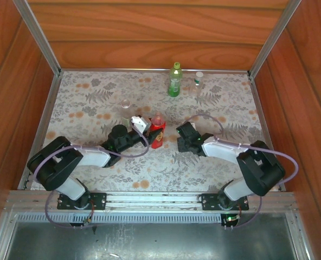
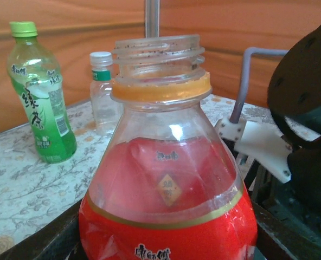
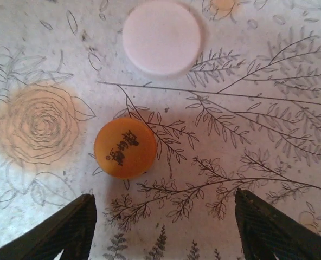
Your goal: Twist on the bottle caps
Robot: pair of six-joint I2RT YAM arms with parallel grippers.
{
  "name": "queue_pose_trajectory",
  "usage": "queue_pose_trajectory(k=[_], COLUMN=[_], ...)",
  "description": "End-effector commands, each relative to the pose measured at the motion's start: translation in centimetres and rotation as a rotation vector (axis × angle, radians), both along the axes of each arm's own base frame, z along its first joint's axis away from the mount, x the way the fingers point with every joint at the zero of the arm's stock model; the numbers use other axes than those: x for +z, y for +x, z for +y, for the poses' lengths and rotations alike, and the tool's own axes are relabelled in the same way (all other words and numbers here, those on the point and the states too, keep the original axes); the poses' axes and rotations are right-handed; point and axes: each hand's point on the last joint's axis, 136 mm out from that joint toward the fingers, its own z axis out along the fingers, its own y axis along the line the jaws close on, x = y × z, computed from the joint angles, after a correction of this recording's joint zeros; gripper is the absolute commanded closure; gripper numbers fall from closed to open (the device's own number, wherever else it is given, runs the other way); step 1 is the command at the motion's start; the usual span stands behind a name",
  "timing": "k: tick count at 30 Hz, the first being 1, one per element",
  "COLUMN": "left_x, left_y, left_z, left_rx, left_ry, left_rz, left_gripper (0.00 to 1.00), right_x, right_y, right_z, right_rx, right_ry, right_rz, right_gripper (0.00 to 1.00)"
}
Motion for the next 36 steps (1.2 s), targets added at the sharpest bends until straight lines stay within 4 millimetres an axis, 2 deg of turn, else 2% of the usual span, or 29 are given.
queue_pose_trajectory(k=[1,5,12,15,18,21,25,30,32,36], left_x=[2.2,1.1,0.1,-0.3,-0.7,-0.8,-1.0,-1.0,-1.0,-0.9], left_y=[-0.1,-0.1,-0.1,-0.3,-0.4,-0.5,-0.5,-0.6,-0.6,-0.6], left_z=[-0.7,-1.1,-1.3,-1.6,-1.8,-1.9,-1.9,-1.8,-1.8,-1.9], left_rx=[-0.024,-0.033,-0.041,-0.057,-0.066,-0.073,-0.073,-0.071,-0.072,-0.073], left_ry=[-0.075,-0.06,-0.031,-0.02,-0.009,-0.006,-0.002,-0.002,0.0,-0.004], left_rz=[-0.095,-0.096,-0.101,-0.1,-0.101,-0.103,-0.1,-0.1,-0.101,-0.101], left_gripper=[0.39,0.39,0.39,0.39,0.39,0.39,0.39,0.38,0.38,0.34], right_x=[1.6,4.7,13.9,16.8,18.7,19.4,19.5,19.0,19.1,18.9], right_y=[0.2,-0.2,-3.3,-3.4,-2.1,-0.6,0.4,0.8,0.8,0.7], right_z=[-0.2,3.0,10.0,11.6,12.3,12.6,13.6,14.1,14.2,14.1], right_rx=[0.031,0.213,0.603,0.676,0.672,0.649,0.668,0.68,0.685,0.69], right_ry=[0.006,0.154,0.55,0.606,0.59,0.553,0.538,0.522,0.527,0.51], right_rz=[-0.06,-0.129,-0.296,-0.315,-0.344,-0.354,-0.351,-0.327,-0.328,-0.326], right_gripper=[0.25,0.23,0.23,0.27,0.29,0.34,0.42,0.53,0.6,0.69])
